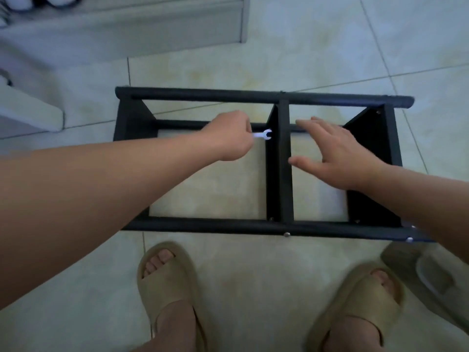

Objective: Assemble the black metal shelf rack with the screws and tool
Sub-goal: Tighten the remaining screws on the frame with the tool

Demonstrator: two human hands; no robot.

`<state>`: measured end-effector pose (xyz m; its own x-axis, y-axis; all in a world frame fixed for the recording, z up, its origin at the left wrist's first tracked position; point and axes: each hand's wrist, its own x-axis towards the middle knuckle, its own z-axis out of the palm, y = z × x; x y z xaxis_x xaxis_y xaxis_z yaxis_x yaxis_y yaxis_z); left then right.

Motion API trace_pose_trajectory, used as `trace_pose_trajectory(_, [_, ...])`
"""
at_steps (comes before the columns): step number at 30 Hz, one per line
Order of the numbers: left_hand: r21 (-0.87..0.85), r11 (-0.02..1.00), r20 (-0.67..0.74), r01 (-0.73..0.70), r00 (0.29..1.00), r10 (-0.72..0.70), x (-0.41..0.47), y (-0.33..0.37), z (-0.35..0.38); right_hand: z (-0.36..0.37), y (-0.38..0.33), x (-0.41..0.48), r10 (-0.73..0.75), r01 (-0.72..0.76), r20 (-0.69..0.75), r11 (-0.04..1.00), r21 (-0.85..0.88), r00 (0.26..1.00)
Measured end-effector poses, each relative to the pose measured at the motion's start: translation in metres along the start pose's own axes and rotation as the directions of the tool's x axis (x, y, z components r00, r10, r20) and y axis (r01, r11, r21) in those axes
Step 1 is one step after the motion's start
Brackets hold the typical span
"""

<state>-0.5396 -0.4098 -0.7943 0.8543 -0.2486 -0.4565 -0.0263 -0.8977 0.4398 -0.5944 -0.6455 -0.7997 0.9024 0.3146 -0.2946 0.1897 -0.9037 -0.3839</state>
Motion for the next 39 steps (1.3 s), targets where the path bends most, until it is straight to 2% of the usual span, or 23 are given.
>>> trace_pose_trajectory(3, [0.032, 0.994, -0.157, -0.105, 0.982, 0.109, 0.034, 0.009, -0.02, -0.021, 0.012, 0.047, 0.058, -0.06, -0.084, 0.998, -0.023, 0.995])
trace_pose_trajectory(5, [0.066, 0.991, -0.184, -0.115, 0.975, 0.125, 0.059, 0.01, -0.028, -0.029, 0.018, 0.076, 0.096, -0.101, -0.09, 0.993, -0.06, 0.991])
trace_pose_trajectory(10, [0.017, 0.999, -0.088, -0.037, 0.995, 0.038, 0.111, 0.002, -0.031, -0.025, 0.022, 0.116, 0.186, -0.181, 0.032, 0.975, -0.131, 0.982])
trace_pose_trajectory(16, [-0.012, 1.0, 0.064, -0.008, 0.998, 0.008, 0.121, 0.001, -0.026, -0.024, 0.022, 0.117, 0.129, -0.129, -0.015, 0.97, -0.208, 0.992])
trace_pose_trajectory(19, [-0.053, 0.998, 0.049, -0.027, 0.998, 0.029, 0.104, 0.007, -0.04, -0.037, 0.01, 0.102, 0.13, -0.138, -0.052, 0.962, -0.236, 0.99])
trace_pose_trajectory(23, [-0.031, 0.997, -0.063, -0.072, 0.996, 0.069, 0.06, 0.02, -0.071, -0.069, -0.02, 0.064, 0.114, -0.141, -0.122, 0.958, -0.25, 0.986])
trace_pose_trajectory(28, [-0.02, 0.996, -0.068, -0.085, 0.994, 0.084, -0.022, 0.04, -0.096, -0.094, -0.071, -0.004, 0.114, -0.151, -0.166, 0.961, -0.232, 0.979])
trace_pose_trajectory(30, [0.013, 0.997, -0.048, -0.076, 0.996, 0.076, -0.055, 0.045, -0.099, -0.093, -0.088, -0.032, 0.114, -0.149, -0.159, 0.961, -0.235, 0.981])
trace_pose_trajectory(35, [0.137, 0.989, 0.113, -0.059, 0.993, 0.043, -0.12, 0.054, -0.091, -0.068, -0.117, -0.093, 0.098, -0.129, -0.143, 0.965, -0.227, 0.985])
trace_pose_trajectory(39, [0.189, 0.981, 0.152, -0.045, 0.988, 0.016, -0.161, 0.057, -0.069, -0.046, -0.128, -0.134, 0.093, -0.122, -0.144, 0.969, -0.213, 0.985])
